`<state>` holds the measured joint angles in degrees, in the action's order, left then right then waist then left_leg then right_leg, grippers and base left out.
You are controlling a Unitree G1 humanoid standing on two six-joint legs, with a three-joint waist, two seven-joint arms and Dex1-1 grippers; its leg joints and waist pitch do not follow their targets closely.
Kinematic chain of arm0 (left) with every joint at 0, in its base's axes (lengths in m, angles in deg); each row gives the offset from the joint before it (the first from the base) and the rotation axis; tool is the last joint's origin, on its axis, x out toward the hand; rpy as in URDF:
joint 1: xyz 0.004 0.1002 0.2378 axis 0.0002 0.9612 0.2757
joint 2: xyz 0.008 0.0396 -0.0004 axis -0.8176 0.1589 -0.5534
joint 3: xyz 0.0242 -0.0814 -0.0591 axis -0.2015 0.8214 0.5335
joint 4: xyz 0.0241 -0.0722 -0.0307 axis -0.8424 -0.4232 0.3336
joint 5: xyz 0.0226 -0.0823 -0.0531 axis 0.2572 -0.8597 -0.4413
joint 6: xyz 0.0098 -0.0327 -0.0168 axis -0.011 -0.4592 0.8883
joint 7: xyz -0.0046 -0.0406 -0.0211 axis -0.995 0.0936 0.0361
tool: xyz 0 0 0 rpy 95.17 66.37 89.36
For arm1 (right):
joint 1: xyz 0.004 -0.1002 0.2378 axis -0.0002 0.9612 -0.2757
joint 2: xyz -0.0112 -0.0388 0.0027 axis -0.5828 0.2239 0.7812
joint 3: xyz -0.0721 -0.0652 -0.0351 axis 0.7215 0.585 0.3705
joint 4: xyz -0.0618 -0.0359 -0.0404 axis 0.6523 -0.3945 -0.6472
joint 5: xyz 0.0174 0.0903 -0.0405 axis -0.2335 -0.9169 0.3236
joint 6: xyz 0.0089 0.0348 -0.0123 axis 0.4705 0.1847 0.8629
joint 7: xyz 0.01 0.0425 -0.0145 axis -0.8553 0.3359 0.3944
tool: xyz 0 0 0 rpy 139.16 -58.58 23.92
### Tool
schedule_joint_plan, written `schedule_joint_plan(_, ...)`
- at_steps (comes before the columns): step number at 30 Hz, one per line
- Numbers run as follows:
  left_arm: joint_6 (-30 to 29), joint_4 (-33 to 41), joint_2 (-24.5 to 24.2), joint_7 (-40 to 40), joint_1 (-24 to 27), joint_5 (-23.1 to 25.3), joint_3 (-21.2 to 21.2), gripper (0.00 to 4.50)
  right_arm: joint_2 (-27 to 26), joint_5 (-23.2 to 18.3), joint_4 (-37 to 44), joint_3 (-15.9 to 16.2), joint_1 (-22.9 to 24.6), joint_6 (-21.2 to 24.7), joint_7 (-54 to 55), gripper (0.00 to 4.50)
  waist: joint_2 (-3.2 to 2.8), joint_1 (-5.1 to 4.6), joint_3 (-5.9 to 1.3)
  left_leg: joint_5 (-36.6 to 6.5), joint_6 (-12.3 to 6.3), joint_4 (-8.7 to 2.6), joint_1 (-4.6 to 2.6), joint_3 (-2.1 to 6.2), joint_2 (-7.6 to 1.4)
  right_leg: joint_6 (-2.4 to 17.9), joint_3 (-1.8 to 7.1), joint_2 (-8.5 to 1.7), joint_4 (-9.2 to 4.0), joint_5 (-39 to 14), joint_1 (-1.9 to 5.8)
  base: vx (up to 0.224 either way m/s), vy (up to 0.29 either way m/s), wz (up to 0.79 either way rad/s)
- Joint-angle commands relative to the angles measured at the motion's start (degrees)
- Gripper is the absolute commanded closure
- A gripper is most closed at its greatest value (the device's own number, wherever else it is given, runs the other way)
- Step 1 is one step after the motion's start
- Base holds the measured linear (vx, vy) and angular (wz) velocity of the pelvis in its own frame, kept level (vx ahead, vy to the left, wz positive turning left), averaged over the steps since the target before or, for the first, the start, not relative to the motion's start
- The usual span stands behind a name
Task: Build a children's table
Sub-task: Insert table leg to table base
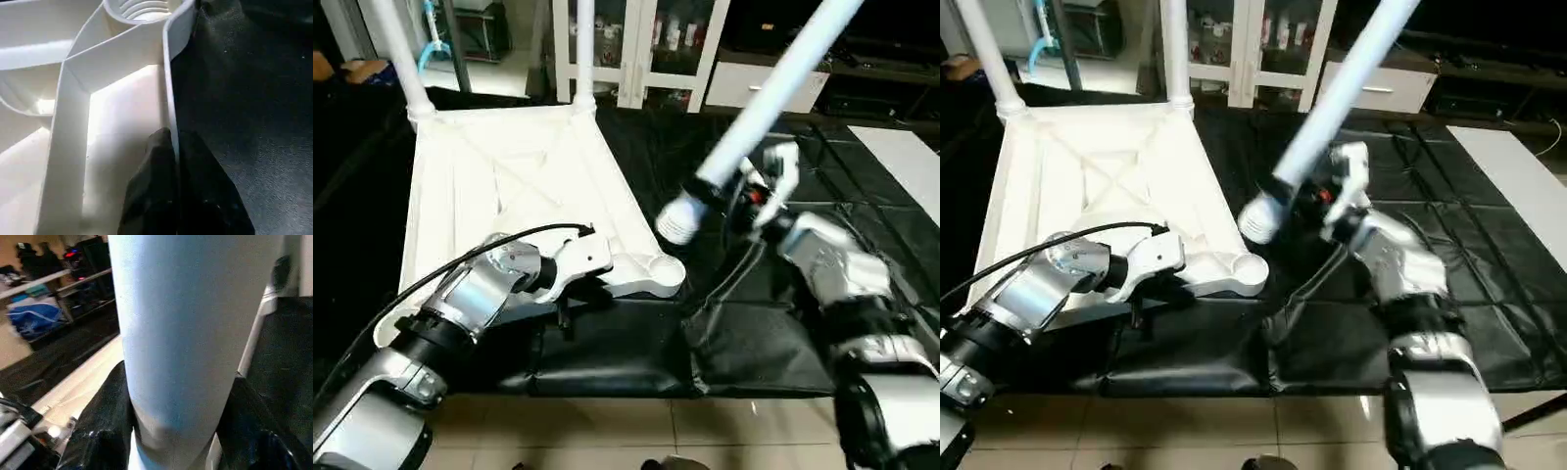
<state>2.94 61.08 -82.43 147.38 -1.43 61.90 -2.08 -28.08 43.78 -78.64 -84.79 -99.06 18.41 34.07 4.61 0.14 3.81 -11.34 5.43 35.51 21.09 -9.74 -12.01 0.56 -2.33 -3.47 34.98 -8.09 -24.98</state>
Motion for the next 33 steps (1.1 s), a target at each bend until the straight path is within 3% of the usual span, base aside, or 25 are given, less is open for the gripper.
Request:
schedule_joint_plan(1, -0.91, -0.91, 0.02, 1.39, 2.52, 0.76, -2.9, 4.5, 0.27, -1.09, -0.94, -0.11, -0.64, 1.62, -1.76, 2.66, -0.05, -0.22, -2.51, -14.45, -1.84, -4.76, -0.51, -0.15, -0.77, 8.62, 1.69, -3.23, -5.21, -28.41, 2.3, 0.0, 0.0, 0.0)
schedule_joint_plan(3, -1.24, 0.42, 0.38, 1.21, 3.24, -0.15, -2.36, 4.5, 0.4, -1.2, -1.29, 1.24, -0.65, 4.36, -4.42, 2.66, 0.23, -0.1, -2.35, -14.21, -2.05, -4.85, -0.58, -0.21, -0.82, 8.91, 1.75, -3.14, -5.06, -27.53, 2.28, 0.0, 0.0, 0.0)
schedule_joint_plan(4, -1.17, 1.3, 0.49, 1.28, 3.66, -0.25, -2.34, 4.5, 0.44, -0.41, -1.84, 2.16, -0.65, 4.21, -5.42, 2.66, 0.79, -0.21, -2.27, -13.4, -2.17, -4.96, -0.29, -0.23, -0.84, 8.91, 1.73, -3.21, -5.01, -26.9, 2.37, 0.0, 0.0, 0.0)
schedule_joint_plan(6, -2.62, 3.95, 1.08, 1.44, 5.01, -0.78, -2.43, 4.5, 0.79, 1.18, -2.83, 3.84, -0.58, 5.18, -6.56, 2.66, 0.69, -0.3, -2.09, -12.81, -2.08, -5.06, -0.2, -0.11, -0.98, 9.17, 1.78, -3.47, -4.79, -26.87, 2.36, 0.0, 0.0, 0.0)
schedule_joint_plan(10, -4.56, 5.83, 1.42, 1.08, 5.9, -0.96, -2.21, 4.5, 1.13, 1.83, -3.28, 4.29, -0.6, 5.79, -6.81, 2.66, 1.02, -0.21, -2.04, -11.34, -2.27, -5.05, -0.31, -0.38, -0.91, 9.74, 1.95, -3.42, -4.62, -24.51, 2.37, 0.0, 0.0, 0.0)
schedule_joint_plan(17, -6.55, 9.29, 1.43, 1.94, 7.24, -1.03, -1.82, 4.5, 2.51, 1.77, -2.68, 4.17, 0.09, 8.74, -8.69, 2.66, 1.37, -0.19, -2.14, -6.65, -4.93, -5.07, -0.47, -1.19, -0.99, 12.37, 1.94, -3.31, -3.83, -16.42, 2.6, 0.0, 0.0, 0.0)
schedule_joint_plan(22, -8.12, 11.35, 1.14, 2.27, 7.82, -0.52, -1.78, 4.5, 4.89, 2.11, -2.14, 5.53, 1.53, 11.45, -11.5, 2.66, 1.33, -0.16, -1.99, -7.52, -4.93, -5.07, -0.61, -1.38, -1.14, 12.3, 2.04, -3.49, -3.97, -17.71, 2.57, 0.0, 0.0, 0.0)
schedule_joint_plan(27, -8.71, 12.06, 1.35, 2.01, 8.08, -0.37, -1.53, 4.5, 7.13, 2.43, -0.81, 7.05, 2.85, 14.27, -14.69, 2.66, 1.76, -0.25, -1.95, -7.81, -4.75, -5.05, -0.4, -1.39, -1.11, 11.66, 2.13, -3.67, -4.23, -19.42, 2.68, 0.0, 0.0, 0.0)
schedule_joint_plan(33, -9.29, 12.77, 1.79, 1.77, 8.34, -0.14, -1.38, 4.5, 7.25, 3.65, -1.72, 6.72, 3.13, 12.67, -13.48, 2.66, 1.82, -0.25, -1.87, -8.27, -4.19, -5.14, -0.52, -1.36, -1.24, 11.01, 2.14, -3.7, -4.4, -21.22, 2.34, 0.0, 0.0, 0.0)
